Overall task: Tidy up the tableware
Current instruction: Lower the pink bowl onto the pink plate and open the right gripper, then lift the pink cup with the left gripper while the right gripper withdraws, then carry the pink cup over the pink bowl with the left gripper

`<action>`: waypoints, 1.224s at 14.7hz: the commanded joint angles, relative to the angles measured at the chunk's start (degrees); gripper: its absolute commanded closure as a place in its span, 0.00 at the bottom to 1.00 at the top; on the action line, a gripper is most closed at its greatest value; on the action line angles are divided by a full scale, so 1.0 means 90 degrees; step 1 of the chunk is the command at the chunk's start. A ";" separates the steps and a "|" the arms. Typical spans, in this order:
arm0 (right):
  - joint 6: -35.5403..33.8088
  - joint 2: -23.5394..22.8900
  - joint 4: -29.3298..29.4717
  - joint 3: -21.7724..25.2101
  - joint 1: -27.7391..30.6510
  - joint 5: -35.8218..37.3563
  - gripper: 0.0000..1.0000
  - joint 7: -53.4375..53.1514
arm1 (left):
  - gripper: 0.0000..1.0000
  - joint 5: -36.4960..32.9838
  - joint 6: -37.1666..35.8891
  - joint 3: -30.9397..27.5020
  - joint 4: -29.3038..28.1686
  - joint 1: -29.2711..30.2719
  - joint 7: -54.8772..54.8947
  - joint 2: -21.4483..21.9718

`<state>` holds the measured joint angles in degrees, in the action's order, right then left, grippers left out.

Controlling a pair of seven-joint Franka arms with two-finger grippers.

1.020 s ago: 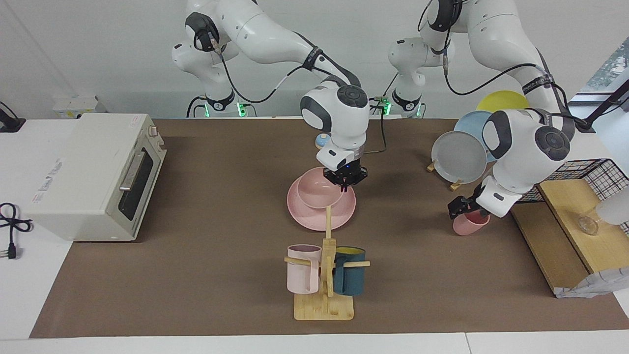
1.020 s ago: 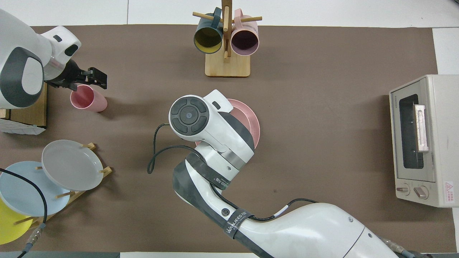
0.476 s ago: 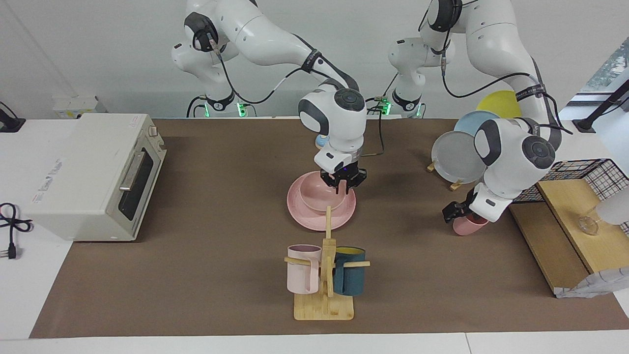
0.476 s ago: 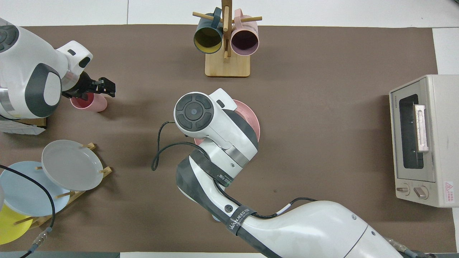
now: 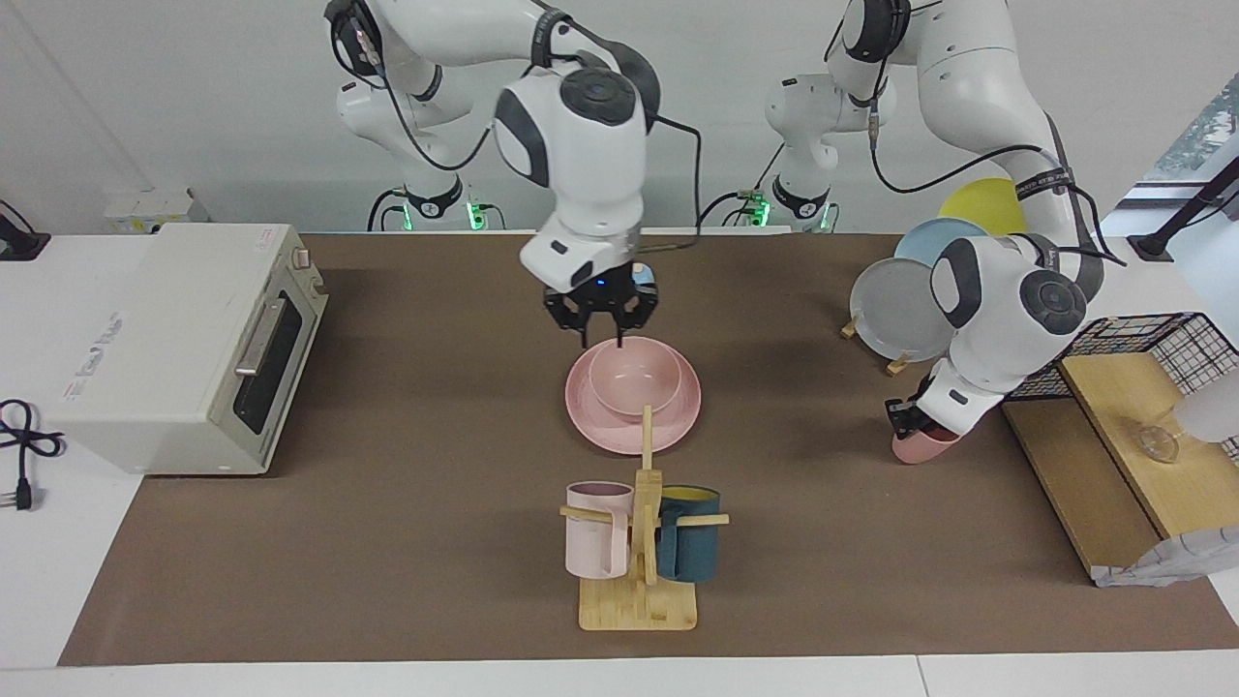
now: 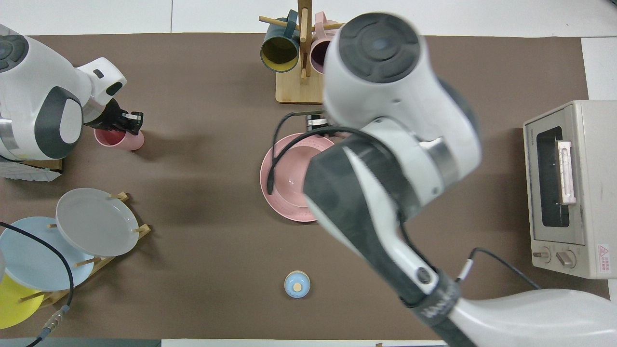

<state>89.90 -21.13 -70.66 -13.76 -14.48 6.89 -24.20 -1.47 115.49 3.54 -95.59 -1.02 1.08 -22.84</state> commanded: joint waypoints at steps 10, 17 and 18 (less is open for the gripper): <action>-0.0087 0.2114 -0.2432 0.1362 0.1198 -0.0346 0.00 0.3254 | 1.00 0.0505 -0.3381 0.0085 0.3687 -0.2188 -0.4771 -0.0295; 0.0069 0.2290 -0.2657 0.1607 0.1218 -0.0375 0.00 0.3460 | 1.00 0.0545 -0.1368 0.0046 0.1971 -0.3704 -0.6222 -0.0070; 0.0099 0.2280 -0.2647 0.1598 0.1295 -0.0395 0.00 0.3450 | 1.00 0.0535 -0.1241 0.0046 0.1891 -0.3783 -0.6397 -0.0128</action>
<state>88.73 -2.14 -92.23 0.66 -4.07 4.63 5.96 2.96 101.03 5.16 -73.99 -33.59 -54.35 -25.28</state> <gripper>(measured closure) 0.000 0.956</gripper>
